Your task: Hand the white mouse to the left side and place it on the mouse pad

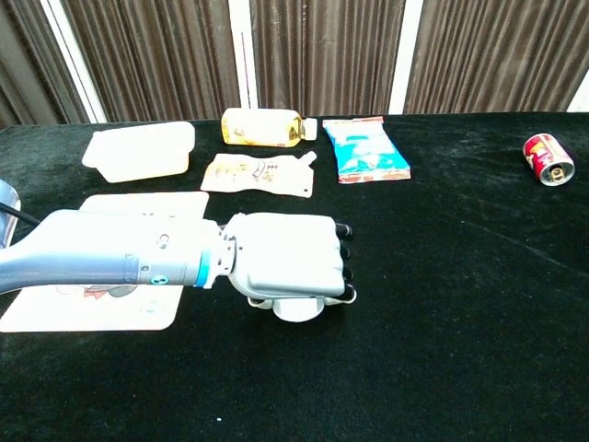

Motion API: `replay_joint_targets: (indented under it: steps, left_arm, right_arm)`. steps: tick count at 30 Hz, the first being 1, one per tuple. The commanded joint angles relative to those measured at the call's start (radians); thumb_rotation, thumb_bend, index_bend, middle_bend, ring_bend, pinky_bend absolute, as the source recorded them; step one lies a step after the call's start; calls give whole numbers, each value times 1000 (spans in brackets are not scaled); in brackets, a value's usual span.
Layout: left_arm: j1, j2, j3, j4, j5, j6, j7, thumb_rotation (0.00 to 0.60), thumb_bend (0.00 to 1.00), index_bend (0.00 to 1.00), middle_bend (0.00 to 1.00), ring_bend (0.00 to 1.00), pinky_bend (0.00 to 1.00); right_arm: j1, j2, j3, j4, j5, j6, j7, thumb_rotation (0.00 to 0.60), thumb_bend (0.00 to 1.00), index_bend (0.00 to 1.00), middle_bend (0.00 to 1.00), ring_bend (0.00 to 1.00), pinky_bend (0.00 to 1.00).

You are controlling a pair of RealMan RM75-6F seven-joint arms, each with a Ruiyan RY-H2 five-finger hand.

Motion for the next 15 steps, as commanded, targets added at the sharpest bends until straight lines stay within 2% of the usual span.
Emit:
replay_joint_targets:
  steps: [1,10,12,15]
  left_arm:
    - [-11,11,30,25,33,54,-22,600,187,613,536,444,284]
    - [-7,138,125,42,141,247,-60,600,186,658,546,451,290]
    - [-8,204,187,72,208,322,-76,600,186,665,546,452,290]
    - [18,262,252,123,250,412,-124,600,187,665,546,451,290]
  right_arm:
    - [-3,1,2,-1,-1,-2,-1,600,0,0,0,0,0]
    - [-11,-1,9,-7,-9,-9,-17,600,0,0,0,0,0]
    - [-13,-5,7,-9,-10,-15,-29,600,0,0,0,0,0]
    - [-16,-11,9,-9,-10,-20,-47,600,0,0,0,0,0]
